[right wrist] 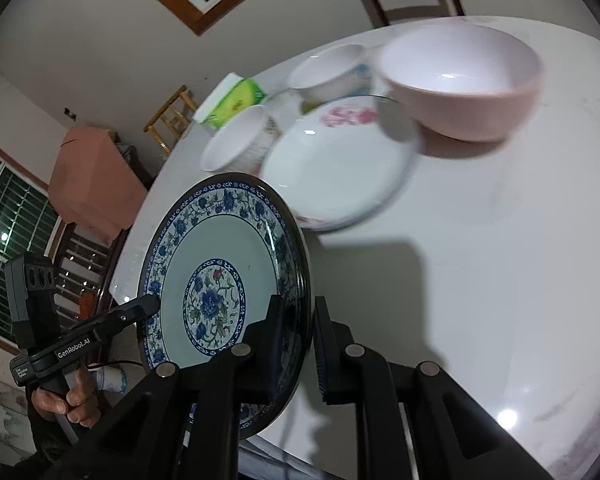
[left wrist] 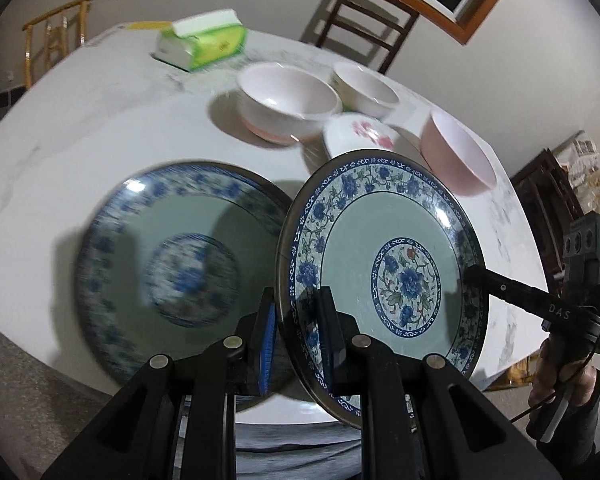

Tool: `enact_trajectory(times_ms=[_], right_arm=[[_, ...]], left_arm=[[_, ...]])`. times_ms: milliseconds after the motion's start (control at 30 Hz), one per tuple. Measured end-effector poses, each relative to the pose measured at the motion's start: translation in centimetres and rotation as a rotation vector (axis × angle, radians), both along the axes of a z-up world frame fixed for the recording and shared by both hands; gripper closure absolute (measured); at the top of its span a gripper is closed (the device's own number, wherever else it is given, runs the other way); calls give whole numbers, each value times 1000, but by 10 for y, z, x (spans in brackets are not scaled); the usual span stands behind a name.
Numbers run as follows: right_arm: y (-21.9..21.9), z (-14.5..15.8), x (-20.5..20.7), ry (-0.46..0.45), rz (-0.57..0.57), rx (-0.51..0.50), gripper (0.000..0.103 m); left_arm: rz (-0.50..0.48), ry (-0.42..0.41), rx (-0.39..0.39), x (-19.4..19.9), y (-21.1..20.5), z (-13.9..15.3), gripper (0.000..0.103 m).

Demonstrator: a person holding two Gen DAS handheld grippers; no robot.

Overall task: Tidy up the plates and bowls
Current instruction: 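Lift the smaller plate and lower it onto the large plate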

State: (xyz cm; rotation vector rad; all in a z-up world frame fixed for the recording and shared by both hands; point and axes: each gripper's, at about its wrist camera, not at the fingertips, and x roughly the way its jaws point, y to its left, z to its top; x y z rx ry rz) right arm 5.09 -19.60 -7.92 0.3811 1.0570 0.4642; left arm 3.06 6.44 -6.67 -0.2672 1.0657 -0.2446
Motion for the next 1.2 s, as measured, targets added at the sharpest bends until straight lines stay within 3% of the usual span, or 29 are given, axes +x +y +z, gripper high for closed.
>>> enact_trajectory(times_ms=[233,533,1200], right_arm=[[52,2,18,12,46,22,89],[100,-17,31,76,81,-4,89],[125,-27,37,105,87,-74,86]], left_arm=[[80,-31,27,-2,54,14,87],[173,15,20,-2,107,-10,87],[205,47,6,3,129,-34,86]])
